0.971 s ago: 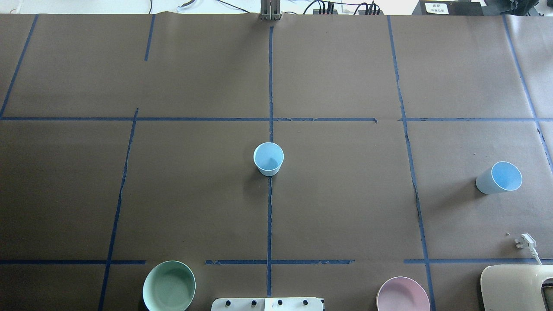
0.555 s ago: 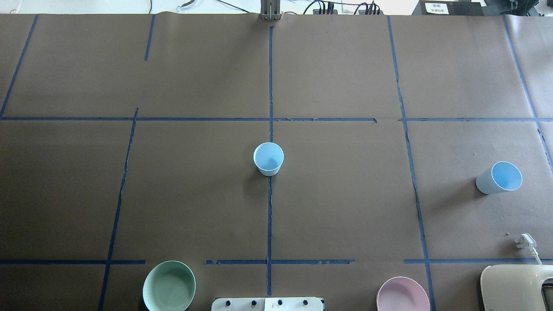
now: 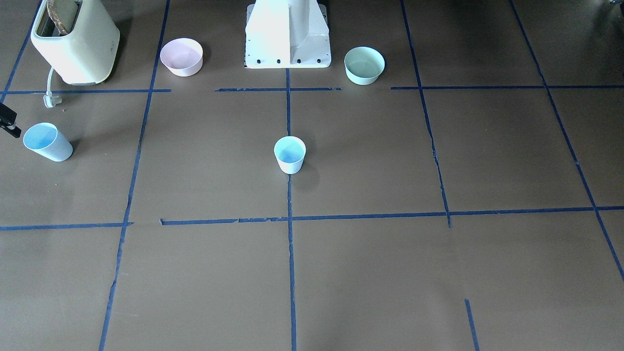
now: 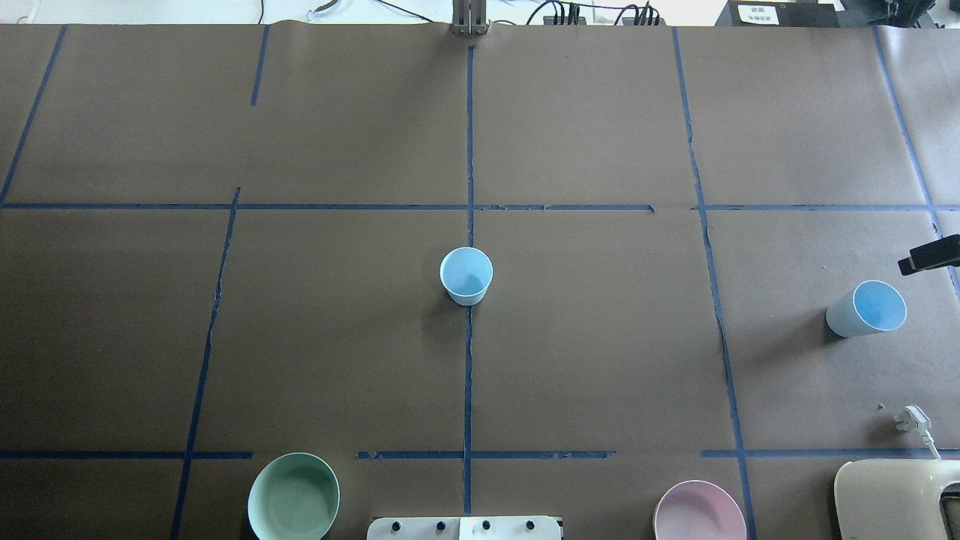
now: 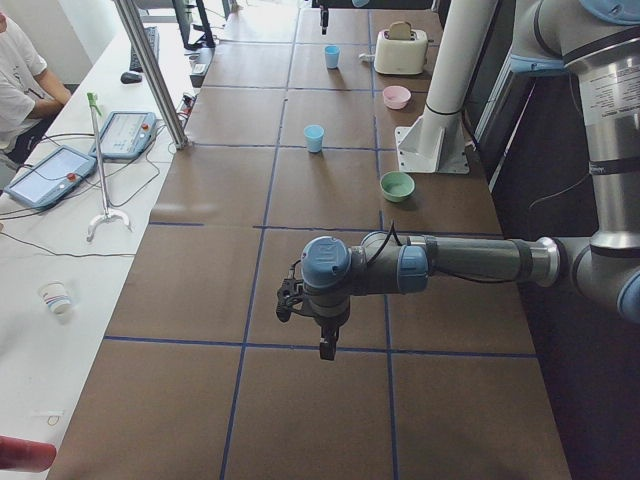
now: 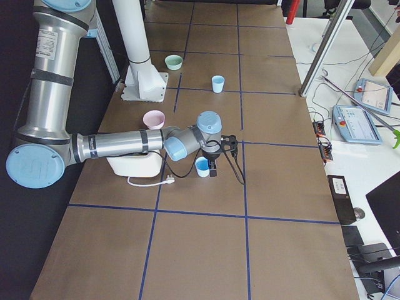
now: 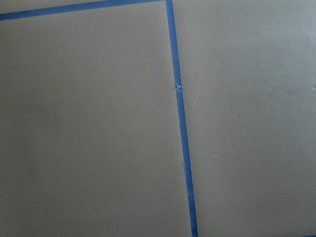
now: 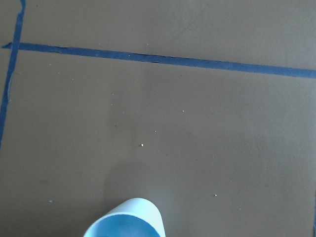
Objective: Stack blue cups with both arms
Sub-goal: 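Lower the right gripper onto the other light-blue cup and grasp it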
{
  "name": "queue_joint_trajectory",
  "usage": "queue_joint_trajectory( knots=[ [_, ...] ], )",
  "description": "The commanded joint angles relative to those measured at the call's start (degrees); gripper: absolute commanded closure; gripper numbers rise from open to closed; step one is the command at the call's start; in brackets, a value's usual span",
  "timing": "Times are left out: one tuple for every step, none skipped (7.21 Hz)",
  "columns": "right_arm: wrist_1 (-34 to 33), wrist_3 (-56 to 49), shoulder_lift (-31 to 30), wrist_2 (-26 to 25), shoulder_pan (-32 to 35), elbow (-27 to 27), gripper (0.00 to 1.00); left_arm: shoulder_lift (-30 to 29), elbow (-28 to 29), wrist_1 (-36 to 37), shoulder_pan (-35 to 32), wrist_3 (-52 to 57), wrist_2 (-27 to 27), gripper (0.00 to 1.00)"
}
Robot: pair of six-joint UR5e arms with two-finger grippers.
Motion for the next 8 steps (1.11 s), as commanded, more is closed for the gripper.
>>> queue_joint_trajectory(
  knots=[
    [9.23,5.58,-0.56,-1.52,-3.43,-4.50,0.00,-0.07,-0.06,0.00,0.00,-0.07,0.00,0.00],
    [9.34,5.51,-1.61,-2.39,-4.92,-4.51,0.00,-0.07,0.03,0.00,0.00,-0.07,0.00,0.00],
    [9.34,5.51,-2.23,-2.75,-6.16,-4.51,0.00,-0.07,-0.06,0.00,0.00,-0.07,0.00,0.00],
    [9.34,5.60,-2.41,-3.18,-7.21,-5.03,0.04,-0.07,-0.06,0.00,0.00,-0.07,0.00,0.00],
    [9.34,5.60,-2.32,-3.19,-7.92,-5.91,0.31,-0.07,0.03,0.00,0.00,-0.07,0.00,0.00],
    [9.26,5.51,-1.88,-3.19,-8.27,-6.00,0.69,-0.07,0.03,0.00,0.00,-0.07,0.00,0.00],
    [9.34,5.51,-1.71,-3.19,-8.45,-6.00,0.82,-0.07,0.03,0.00,0.00,-0.07,0.00,0.00],
    [9.34,5.60,-1.44,-3.10,-8.45,-5.65,0.84,-0.07,0.11,0.00,0.00,-0.07,0.00,0.00]
  ],
)
